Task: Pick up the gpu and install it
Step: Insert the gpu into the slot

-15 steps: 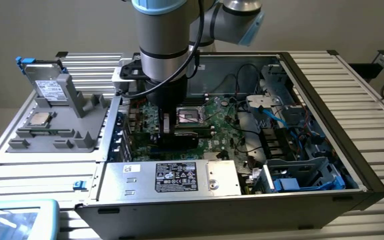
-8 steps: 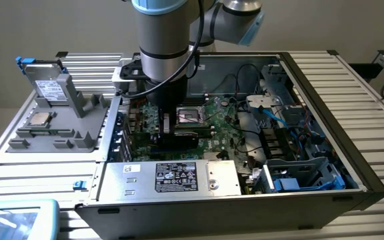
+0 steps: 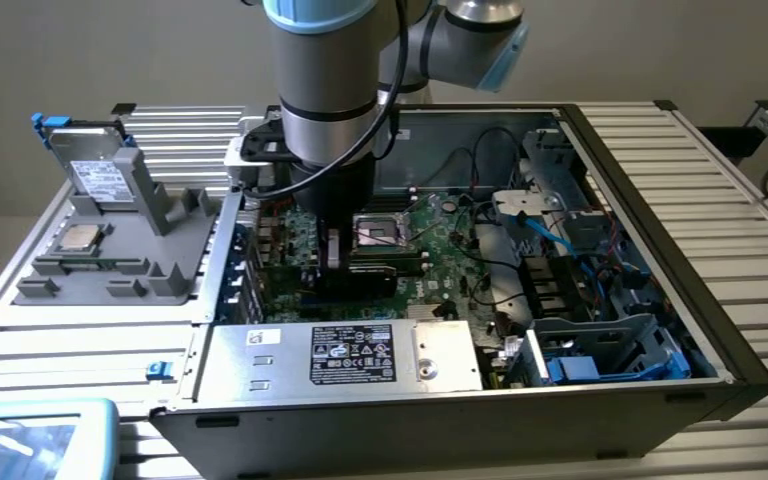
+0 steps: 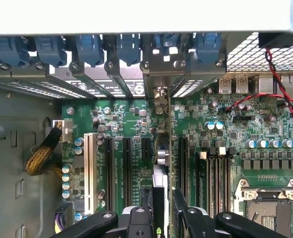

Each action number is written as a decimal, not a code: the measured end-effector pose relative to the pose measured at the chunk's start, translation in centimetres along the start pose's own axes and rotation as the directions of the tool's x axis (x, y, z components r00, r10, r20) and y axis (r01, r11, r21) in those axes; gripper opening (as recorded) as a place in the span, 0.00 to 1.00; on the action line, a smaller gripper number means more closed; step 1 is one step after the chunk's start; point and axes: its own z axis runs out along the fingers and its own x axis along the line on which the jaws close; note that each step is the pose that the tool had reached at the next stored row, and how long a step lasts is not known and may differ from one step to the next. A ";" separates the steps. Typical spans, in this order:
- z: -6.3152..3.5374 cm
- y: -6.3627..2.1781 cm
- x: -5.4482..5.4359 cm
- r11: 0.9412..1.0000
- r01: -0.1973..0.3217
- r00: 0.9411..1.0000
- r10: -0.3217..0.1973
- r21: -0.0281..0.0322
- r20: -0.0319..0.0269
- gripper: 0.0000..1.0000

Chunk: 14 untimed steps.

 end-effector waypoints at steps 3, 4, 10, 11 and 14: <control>-0.01 0.00 0.0 1.000 0.000 1.000 0.000 0.000 0.000 0.27; -0.02 0.00 0.0 1.000 0.000 1.000 0.000 0.000 0.000 0.27; -0.02 0.00 0.0 1.000 0.000 1.000 0.000 0.000 -0.001 0.27; -0.02 0.00 0.0 1.000 0.000 1.000 0.000 0.000 -0.001 0.27; -0.01 0.01 0.0 1.000 0.000 1.000 0.000 0.000 0.000 0.29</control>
